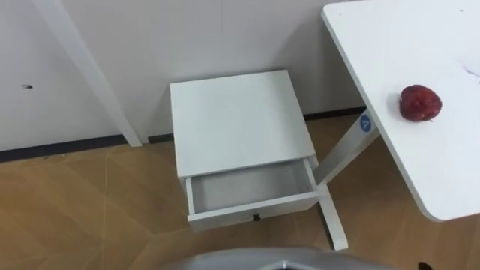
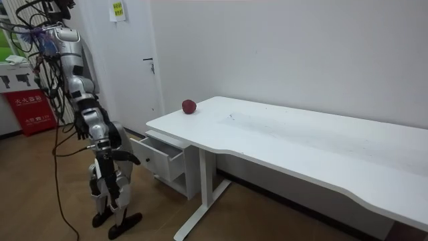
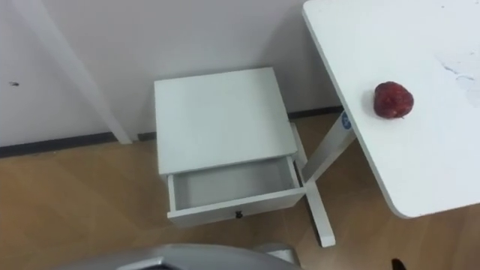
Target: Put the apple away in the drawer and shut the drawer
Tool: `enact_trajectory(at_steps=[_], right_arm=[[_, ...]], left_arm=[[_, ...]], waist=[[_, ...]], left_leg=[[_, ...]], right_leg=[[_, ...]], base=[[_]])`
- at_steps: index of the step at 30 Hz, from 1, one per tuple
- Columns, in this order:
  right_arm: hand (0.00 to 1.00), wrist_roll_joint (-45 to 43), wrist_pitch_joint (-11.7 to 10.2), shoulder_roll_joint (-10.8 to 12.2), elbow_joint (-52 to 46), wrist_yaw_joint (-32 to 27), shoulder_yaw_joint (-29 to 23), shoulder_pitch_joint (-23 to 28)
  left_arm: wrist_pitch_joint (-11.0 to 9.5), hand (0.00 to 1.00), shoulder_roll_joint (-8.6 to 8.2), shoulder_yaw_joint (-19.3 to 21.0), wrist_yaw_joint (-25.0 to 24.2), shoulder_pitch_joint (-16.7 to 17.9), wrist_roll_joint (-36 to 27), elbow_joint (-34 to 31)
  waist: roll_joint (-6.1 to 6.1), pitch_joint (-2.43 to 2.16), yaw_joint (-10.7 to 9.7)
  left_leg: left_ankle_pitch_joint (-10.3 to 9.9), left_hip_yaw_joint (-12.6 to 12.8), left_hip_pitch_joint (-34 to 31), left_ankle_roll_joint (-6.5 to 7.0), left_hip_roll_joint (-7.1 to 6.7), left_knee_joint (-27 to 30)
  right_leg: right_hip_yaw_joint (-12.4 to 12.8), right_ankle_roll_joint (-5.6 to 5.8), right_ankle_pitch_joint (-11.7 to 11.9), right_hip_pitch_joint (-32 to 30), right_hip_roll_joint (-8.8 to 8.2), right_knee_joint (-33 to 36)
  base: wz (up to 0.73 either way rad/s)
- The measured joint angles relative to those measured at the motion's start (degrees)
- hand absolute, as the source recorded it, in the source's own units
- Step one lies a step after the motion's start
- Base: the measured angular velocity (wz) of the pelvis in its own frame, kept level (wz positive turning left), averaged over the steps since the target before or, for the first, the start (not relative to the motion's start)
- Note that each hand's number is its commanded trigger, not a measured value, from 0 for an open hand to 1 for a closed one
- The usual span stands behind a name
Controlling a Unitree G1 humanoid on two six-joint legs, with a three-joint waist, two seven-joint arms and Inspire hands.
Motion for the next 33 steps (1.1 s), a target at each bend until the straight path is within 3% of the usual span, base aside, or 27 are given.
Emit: enact_trajectory(at_steps=[5,9,15,22,28,33], right_arm=[[0.00,2.01,-0.94,-0.43,-6.17,-4.93,-0.27,0.33],[0.00,3.85,-2.52,-3.36,-7.93,-9.51,-0.55,-1.13],[0.00,3.63,-4.52,-4.38,-19.13,-15.57,-2.45,-1.17],[0.00,-3.80,-7.96,-6.94,-34.99,-25.75,-2.01,-1.25],[0.00,-20.86,-11.28,-7.15,-48.70,-31.78,0.57,-2.38],[0.00,-25.18,-11.38,-7.72,-53.69,-33.37,4.87,-2.58]], left_arm=[[-0.01,0.00,0.37,0.04,-0.16,1.06,0.00,-0.85],[-0.28,0.00,0.66,0.01,-0.16,1.31,0.01,-2.22],[-0.90,0.00,1.07,0.04,-0.16,1.48,-0.10,-3.22],[-2.92,0.00,1.39,-0.09,-0.13,3.38,-0.06,-6.85],[-4.38,0.00,1.44,-1.97,-0.23,2.84,0.18,-6.94],[-4.82,0.00,1.43,-5.55,-0.33,3.04,0.66,-7.08]], waist=[[-0.05,-0.01,-0.11],[-0.56,-0.04,0.09],[-0.87,-0.08,-0.06],[-0.68,-0.15,0.26],[-0.32,0.02,1.38],[-0.30,-0.03,2.00]], left_leg=[[-0.50,1.37,0.16,-0.13,0.35,0.05],[-0.50,1.93,0.06,-0.12,0.34,0.19],[-0.57,1.99,-0.16,-0.10,0.37,0.07],[-0.56,2.04,-0.97,-0.09,0.30,0.16],[-0.56,2.02,-2.05,-0.09,0.48,0.74],[-0.56,1.81,-2.12,-0.10,0.43,0.62]], right_leg=[[1.10,-0.01,0.02,-0.05,0.34,0.05],[1.72,0.00,0.03,-0.98,0.55,0.88],[1.76,0.00,0.03,-1.03,0.62,0.66],[1.96,0.02,0.04,-2.13,0.66,0.76],[2.40,-0.05,0.11,-3.00,0.86,0.78],[2.30,-0.05,0.12,-3.03,0.86,0.28]], base=[[-0.16],[-0.07],[-0.01],[-0.01],[0.00],[0.01]])
